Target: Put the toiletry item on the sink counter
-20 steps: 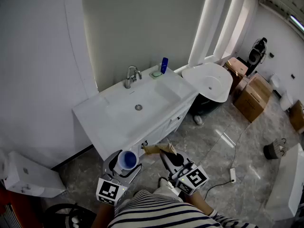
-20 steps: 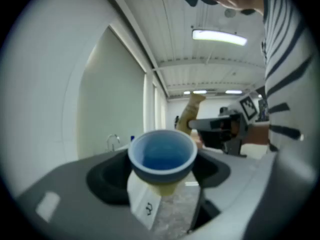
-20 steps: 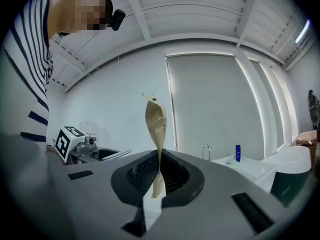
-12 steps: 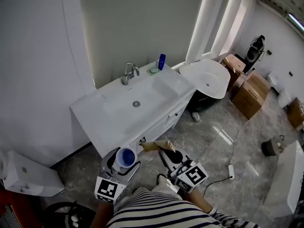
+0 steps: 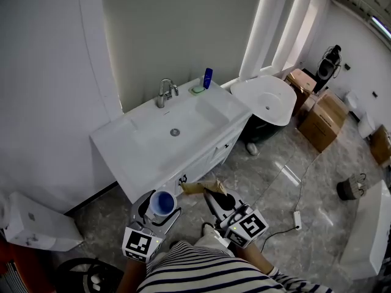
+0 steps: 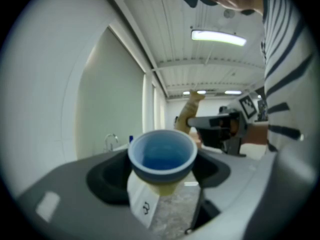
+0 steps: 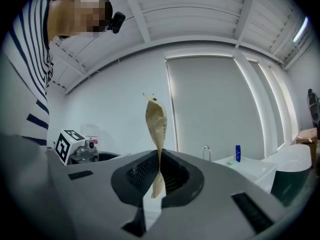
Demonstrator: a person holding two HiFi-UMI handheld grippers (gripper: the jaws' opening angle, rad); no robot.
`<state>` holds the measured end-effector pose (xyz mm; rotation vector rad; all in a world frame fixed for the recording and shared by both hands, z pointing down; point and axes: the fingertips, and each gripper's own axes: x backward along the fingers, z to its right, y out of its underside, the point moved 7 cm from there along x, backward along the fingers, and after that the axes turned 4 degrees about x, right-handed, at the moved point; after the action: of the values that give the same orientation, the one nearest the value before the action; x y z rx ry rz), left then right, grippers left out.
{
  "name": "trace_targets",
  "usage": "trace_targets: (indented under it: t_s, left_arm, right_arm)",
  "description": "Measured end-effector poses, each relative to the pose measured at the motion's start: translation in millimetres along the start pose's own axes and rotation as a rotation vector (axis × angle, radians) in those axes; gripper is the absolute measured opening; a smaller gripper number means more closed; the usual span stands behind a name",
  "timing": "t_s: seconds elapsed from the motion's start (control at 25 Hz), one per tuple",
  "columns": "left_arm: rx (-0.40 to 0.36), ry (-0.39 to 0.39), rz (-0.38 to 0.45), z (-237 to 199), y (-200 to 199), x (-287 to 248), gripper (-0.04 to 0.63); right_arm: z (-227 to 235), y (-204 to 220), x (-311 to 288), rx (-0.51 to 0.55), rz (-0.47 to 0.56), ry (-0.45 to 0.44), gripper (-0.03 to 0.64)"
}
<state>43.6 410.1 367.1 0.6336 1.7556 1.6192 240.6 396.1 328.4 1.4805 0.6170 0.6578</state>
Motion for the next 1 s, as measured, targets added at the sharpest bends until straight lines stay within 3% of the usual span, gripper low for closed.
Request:
trace_targets:
  t_s: [0.2, 0.56, 0.76, 1.0]
  left_arm:
    - [0.002, 0.004, -0.004, 2.4, -1.2, -10.8, 0.37]
    - [0.01, -0.006, -0.016, 8.3, -3.9, -46.7, 0.37]
    - [0.014, -0.029, -0.018, 12.9, -7.6, -80.4, 0.37]
    - [0.02, -0.077, 0.001, 22.6, -22.2, -128.6, 0.37]
  right_arm:
    - [12.6, -5.9, 3.7, -0.048, 0.067, -0.009, 0.014]
    - [51.2, -0.2, 5.5, -0.087, 0.07, -0.02, 0.014]
    - [87.9, -4.8, 3.6, -0.104, 0.099, -0.05, 0.014]
    - [148.7, -10.1, 4.5, -0.068, 0.061, -0.085, 0.014]
